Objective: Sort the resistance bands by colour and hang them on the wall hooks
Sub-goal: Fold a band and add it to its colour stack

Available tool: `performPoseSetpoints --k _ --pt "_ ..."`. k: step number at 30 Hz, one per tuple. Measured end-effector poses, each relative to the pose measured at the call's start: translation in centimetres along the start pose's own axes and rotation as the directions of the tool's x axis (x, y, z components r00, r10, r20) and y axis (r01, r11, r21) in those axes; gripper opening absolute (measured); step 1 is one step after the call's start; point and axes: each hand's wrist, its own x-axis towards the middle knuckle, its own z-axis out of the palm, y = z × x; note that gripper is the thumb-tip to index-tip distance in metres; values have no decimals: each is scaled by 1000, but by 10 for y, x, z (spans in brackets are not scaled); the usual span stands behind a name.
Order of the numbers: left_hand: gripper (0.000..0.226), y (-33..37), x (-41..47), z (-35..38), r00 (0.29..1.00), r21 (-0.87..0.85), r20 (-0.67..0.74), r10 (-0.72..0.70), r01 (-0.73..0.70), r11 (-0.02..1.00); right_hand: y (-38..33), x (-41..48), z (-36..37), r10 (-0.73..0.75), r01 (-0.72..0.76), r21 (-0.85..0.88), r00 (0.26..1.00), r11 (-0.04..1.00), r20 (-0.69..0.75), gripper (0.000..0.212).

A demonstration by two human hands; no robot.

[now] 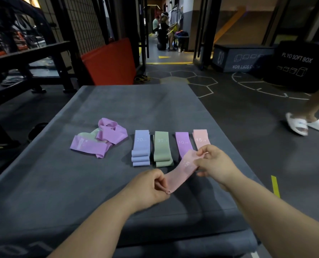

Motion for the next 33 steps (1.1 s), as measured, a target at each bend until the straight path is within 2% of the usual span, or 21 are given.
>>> performPoseSetpoints --k 4,7,8,10,12,19,24,33 --pt "23 3 -1 2 998 -92 66 -9 15 996 0 2 1 -36 35 28 999 999 10 27" --pt "6 5 2 5 998 -118 68 -11 19 993 -1 4 0 -51 53 36 998 998 -42 27" --pt "6 6 2 6 998 -125 63 -1 9 992 -2 5 1 -58 61 52 997 997 -59 27" --pt "23 8 4 9 998 -158 50 26 -18 987 -3 6 1 -73 82 94 993 992 -98 27" --pt "28 11 6 14 998 -217 50 48 -36 975 -3 9 2 -80 95 100 987 990 -141 26" --pt "20 24 23 41 998 -421 -66 -3 -26 907 -7 26 -2 -56 89 174 981 981 -188 23" --pt "15 43 44 53 990 -499 -130 -51 -21 866 -13 46 -15 -79 103 171 987 980 -143 26" --pt "23 69 104 65 974 -421 -195 -115 23 907 -5 91 -37 -118 128 61 984 990 -136 53"
